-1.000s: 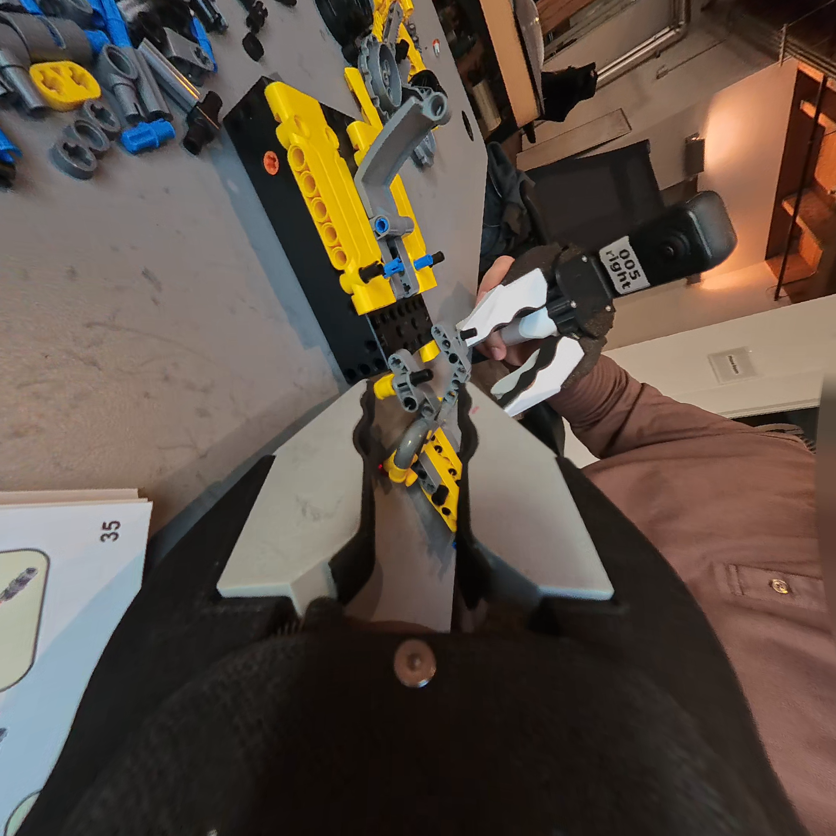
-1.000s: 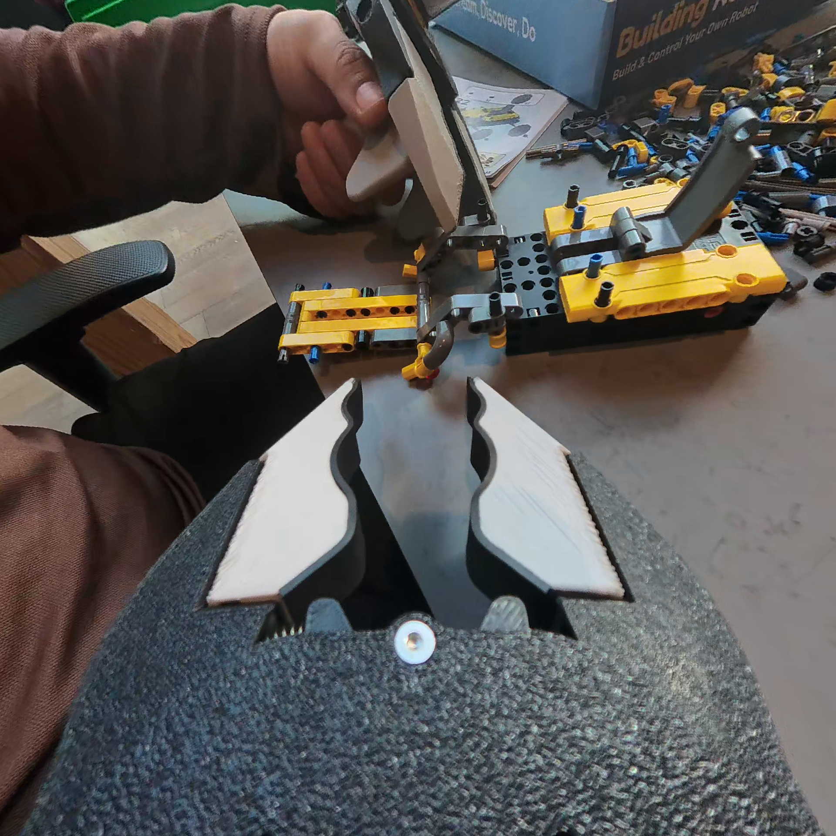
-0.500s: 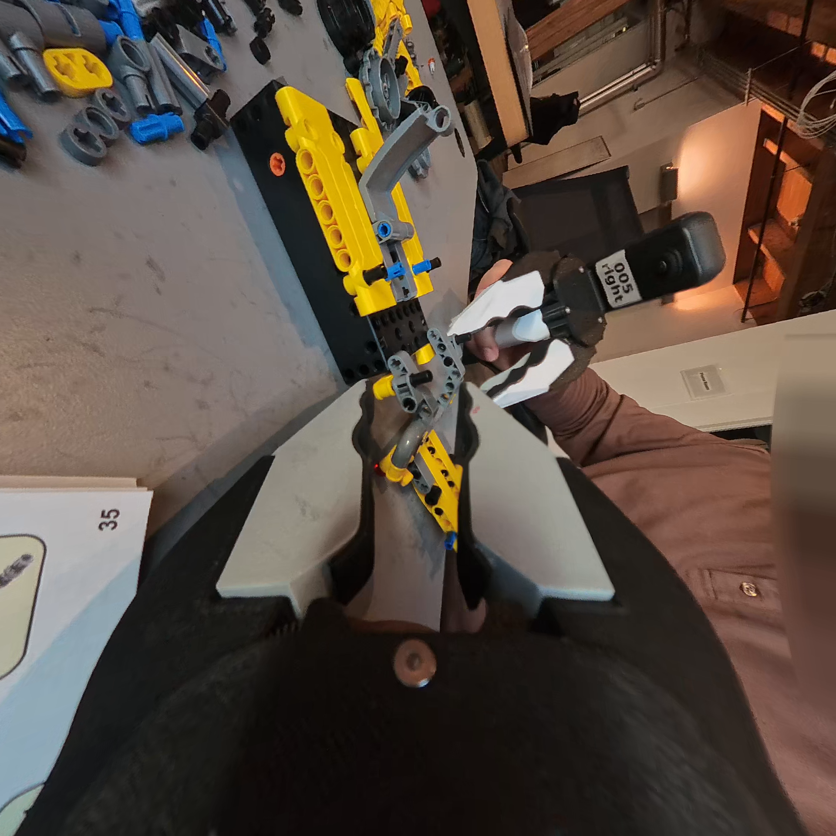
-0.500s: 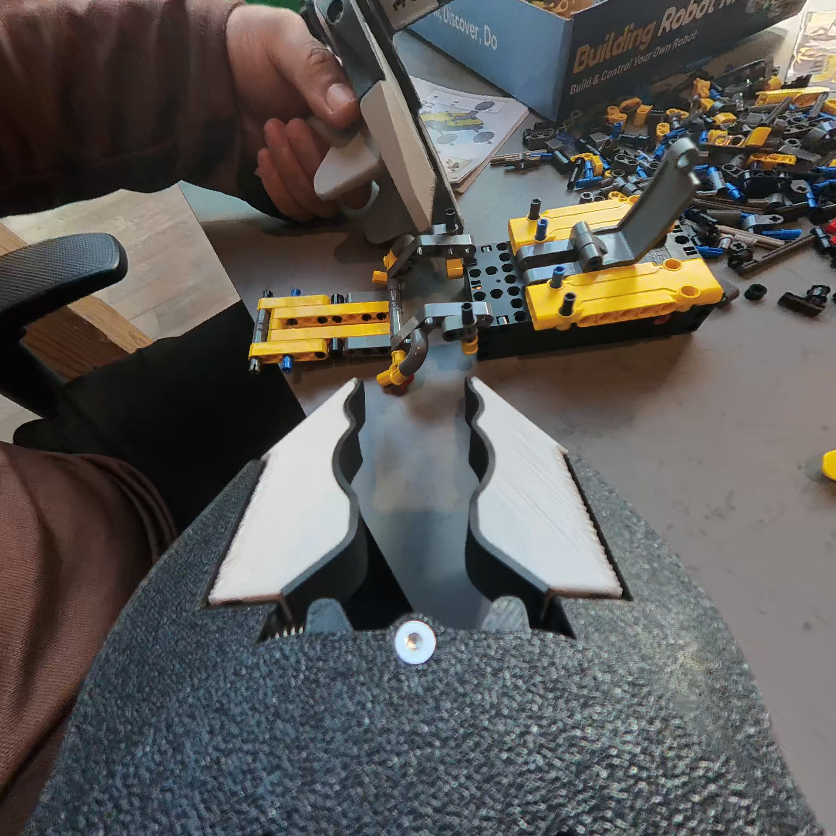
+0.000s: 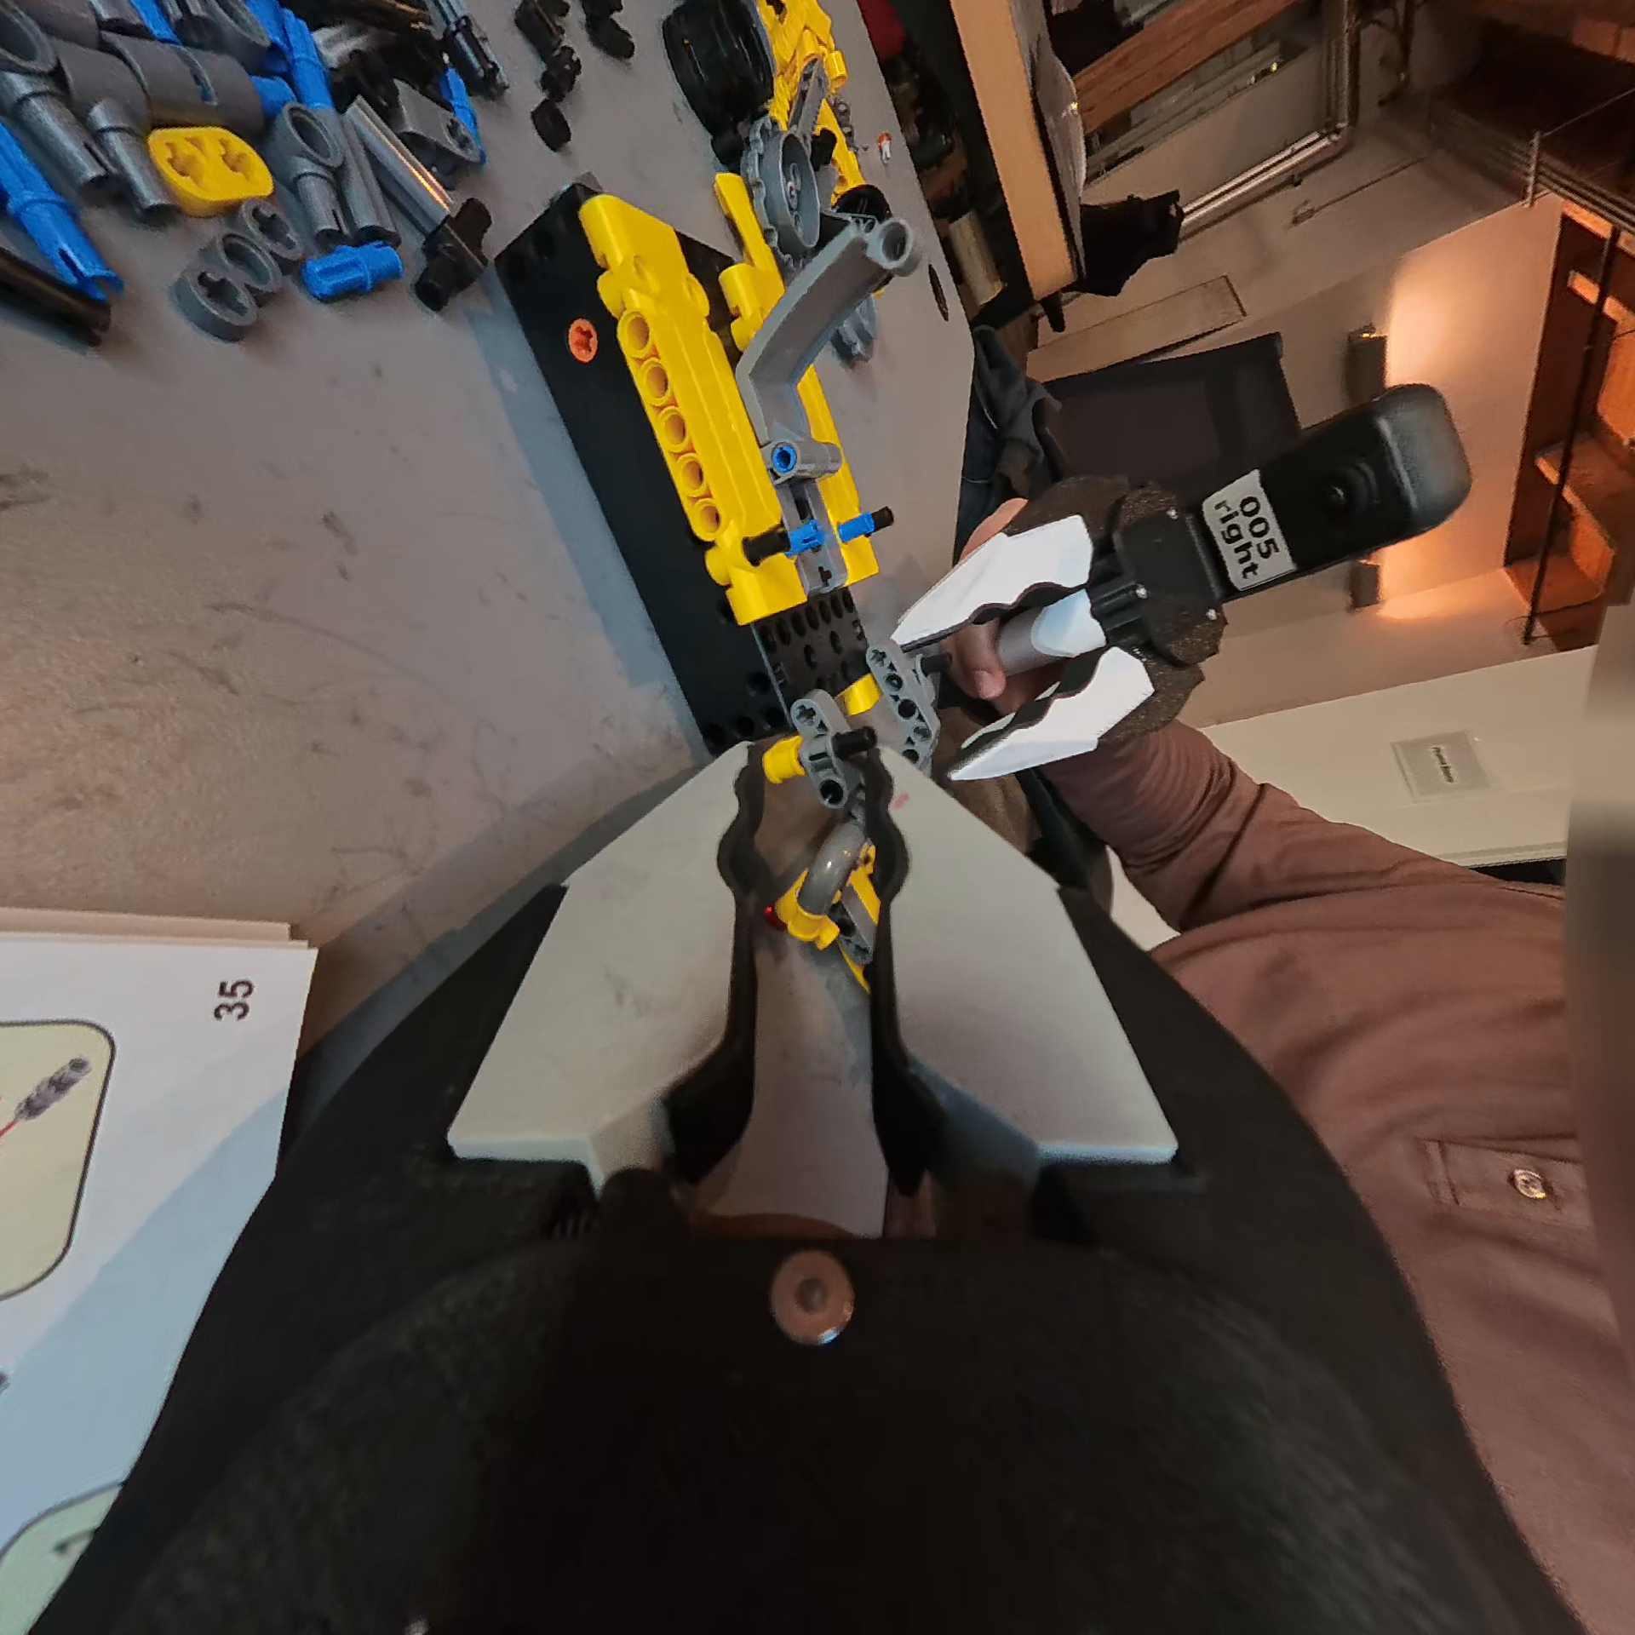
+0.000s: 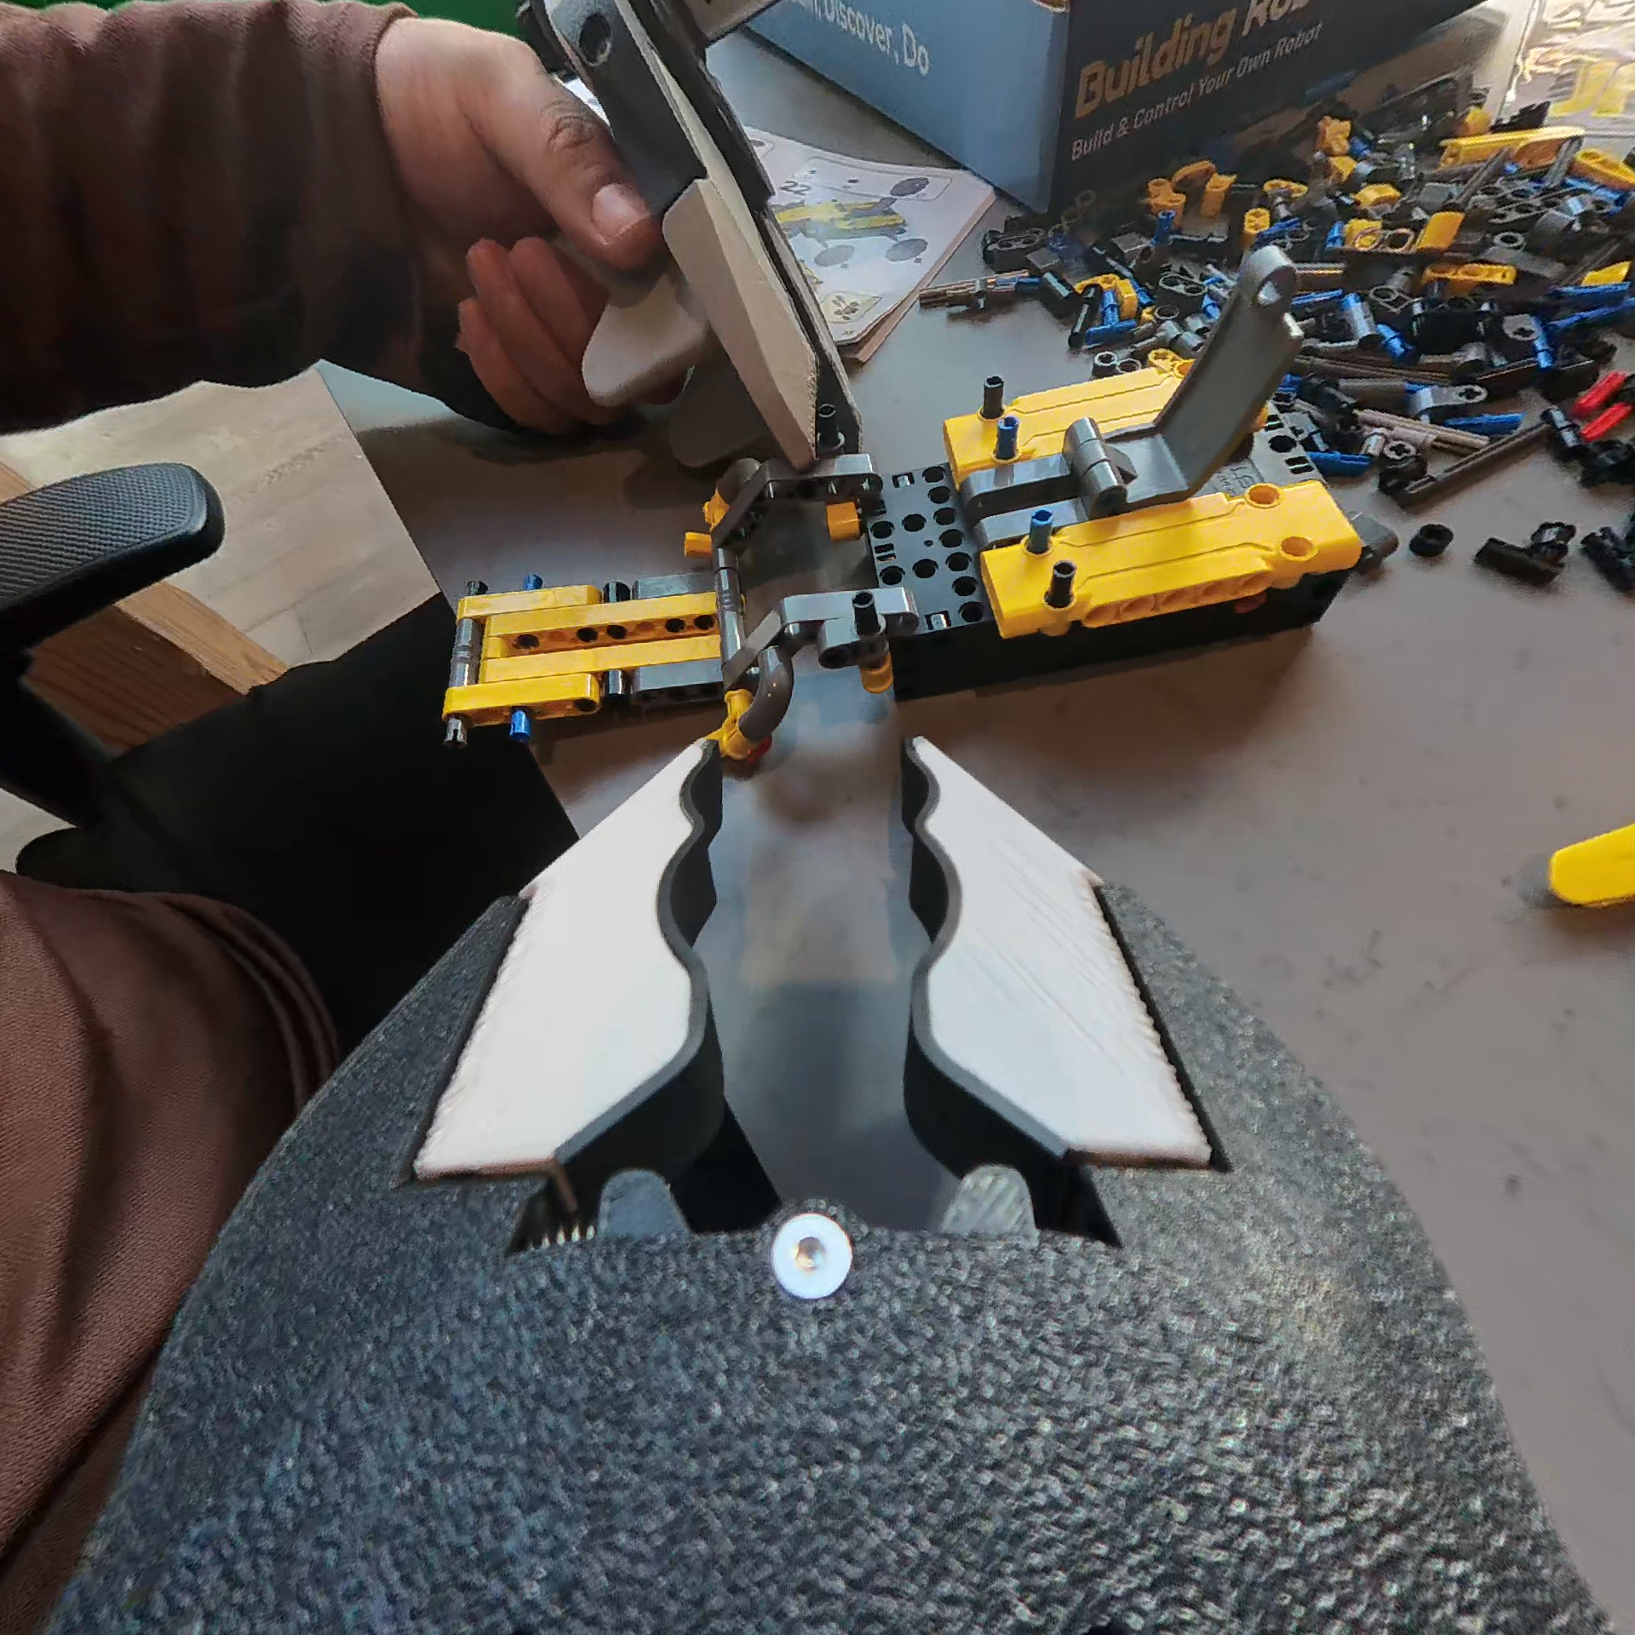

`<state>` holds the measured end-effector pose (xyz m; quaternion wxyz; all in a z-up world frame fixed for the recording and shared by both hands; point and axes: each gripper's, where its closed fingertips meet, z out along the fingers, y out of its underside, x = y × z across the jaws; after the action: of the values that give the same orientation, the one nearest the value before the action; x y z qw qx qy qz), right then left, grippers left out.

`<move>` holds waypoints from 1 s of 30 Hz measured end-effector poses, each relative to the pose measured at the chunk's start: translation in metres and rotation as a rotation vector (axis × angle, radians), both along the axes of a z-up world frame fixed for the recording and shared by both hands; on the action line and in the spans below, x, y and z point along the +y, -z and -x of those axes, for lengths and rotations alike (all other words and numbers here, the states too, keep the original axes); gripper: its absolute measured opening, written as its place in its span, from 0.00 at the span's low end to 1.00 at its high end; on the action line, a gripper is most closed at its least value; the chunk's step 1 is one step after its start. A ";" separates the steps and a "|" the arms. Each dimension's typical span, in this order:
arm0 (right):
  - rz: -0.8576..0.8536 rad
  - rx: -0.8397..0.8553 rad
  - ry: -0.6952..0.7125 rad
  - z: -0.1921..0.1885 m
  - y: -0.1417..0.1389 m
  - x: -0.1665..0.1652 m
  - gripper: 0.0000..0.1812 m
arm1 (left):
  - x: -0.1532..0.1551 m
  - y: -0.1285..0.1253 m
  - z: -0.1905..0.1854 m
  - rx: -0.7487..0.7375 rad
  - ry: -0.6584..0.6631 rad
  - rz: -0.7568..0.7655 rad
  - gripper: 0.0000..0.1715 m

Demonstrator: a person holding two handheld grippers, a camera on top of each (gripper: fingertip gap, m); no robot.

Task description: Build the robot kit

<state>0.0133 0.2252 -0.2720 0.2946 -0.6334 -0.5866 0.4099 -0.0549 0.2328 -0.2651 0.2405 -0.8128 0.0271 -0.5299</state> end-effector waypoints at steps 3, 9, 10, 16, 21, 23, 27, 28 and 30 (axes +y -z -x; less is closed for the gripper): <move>-0.007 -0.001 -0.008 -0.001 0.000 0.000 0.21 | 0.000 0.002 0.004 0.096 -0.043 -0.063 0.16; -0.029 -0.030 0.001 -0.005 0.003 0.007 0.16 | -0.015 -0.002 0.025 0.565 -0.160 -0.276 0.26; -0.035 -0.041 0.016 -0.006 0.004 0.011 0.15 | -0.017 -0.006 0.026 0.632 -0.169 -0.316 0.25; -0.049 -0.091 0.009 -0.003 0.008 0.017 0.12 | -0.013 -0.029 -0.016 0.834 0.035 -0.466 0.17; -0.048 -0.192 -0.049 0.007 0.015 0.010 0.03 | -0.001 -0.017 -0.044 0.856 0.217 -0.389 0.15; -0.046 -0.213 -0.064 0.010 0.017 0.009 0.03 | 0.003 -0.012 -0.044 0.886 0.246 -0.363 0.17; -0.172 -0.192 -0.063 0.018 0.010 0.020 0.03 | 0.009 -0.009 -0.043 0.950 0.286 -0.384 0.15; -0.193 -0.201 -0.068 0.019 0.011 0.022 0.03 | 0.010 -0.010 -0.044 0.948 0.302 -0.390 0.14; -0.179 -0.218 -0.116 0.021 0.016 0.017 0.02 | 0.010 -0.010 -0.044 0.964 0.335 -0.395 0.12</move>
<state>-0.0077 0.2425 -0.2882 0.2603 -0.6104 -0.6847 0.3014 -0.0111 0.2428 -0.2552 0.2613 -0.8874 0.3625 -0.1134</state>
